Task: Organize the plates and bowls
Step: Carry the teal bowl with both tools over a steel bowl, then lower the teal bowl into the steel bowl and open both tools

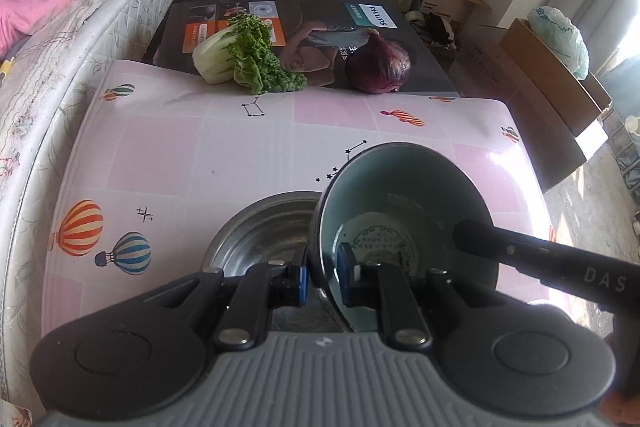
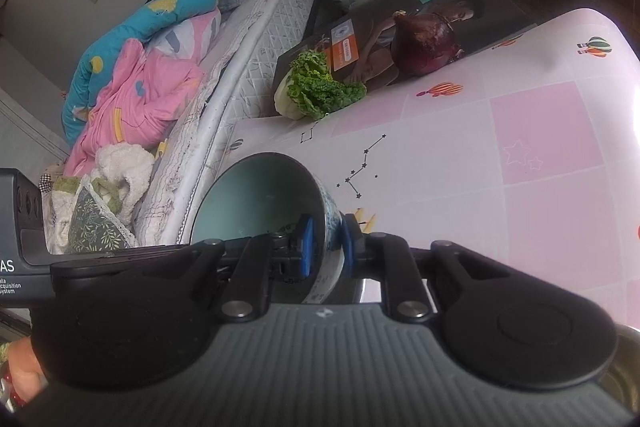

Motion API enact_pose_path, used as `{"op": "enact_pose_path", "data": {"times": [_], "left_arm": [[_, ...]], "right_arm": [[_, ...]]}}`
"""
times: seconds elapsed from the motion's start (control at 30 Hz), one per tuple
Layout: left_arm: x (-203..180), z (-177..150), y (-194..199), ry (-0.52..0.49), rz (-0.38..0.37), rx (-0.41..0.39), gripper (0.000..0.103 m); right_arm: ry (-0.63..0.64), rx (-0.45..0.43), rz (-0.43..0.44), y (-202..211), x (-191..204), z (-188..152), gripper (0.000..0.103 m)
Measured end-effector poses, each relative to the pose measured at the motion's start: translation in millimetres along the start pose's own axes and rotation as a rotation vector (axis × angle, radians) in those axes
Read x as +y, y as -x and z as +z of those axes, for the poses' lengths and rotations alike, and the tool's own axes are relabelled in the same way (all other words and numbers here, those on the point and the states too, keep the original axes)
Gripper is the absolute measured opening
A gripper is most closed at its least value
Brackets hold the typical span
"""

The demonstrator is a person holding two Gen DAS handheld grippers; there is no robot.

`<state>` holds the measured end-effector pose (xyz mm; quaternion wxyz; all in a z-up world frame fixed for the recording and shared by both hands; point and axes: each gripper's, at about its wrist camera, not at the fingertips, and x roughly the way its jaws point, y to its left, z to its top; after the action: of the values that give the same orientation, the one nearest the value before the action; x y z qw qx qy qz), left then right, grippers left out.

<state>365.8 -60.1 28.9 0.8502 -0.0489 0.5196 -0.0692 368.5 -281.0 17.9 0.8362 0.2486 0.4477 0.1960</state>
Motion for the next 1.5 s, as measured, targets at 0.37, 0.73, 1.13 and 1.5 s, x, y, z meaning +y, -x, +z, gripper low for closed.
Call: {"op": "enact_pose_path", "data": {"times": [0.37, 0.73, 1.13, 1.5], "left_arm": [[46, -24, -25, 0.056, 0.016, 0.085, 0.016], [50, -37, -49, 0.068, 0.011, 0.154, 0.016], [42, -39, -47, 0.019, 0.0, 0.133, 0.026], [32, -42, -32, -0.019, -0.025, 0.082, 0.053]], "right_arm": [[0.049, 0.119, -0.044, -53, 21, -24, 0.015], [0.106, 0.162, -0.124, -68, 22, -35, 0.015], [0.109, 0.166, -0.123, -72, 16, -36, 0.017], [0.062, 0.109, -0.04, -47, 13, -30, 0.032]]}}
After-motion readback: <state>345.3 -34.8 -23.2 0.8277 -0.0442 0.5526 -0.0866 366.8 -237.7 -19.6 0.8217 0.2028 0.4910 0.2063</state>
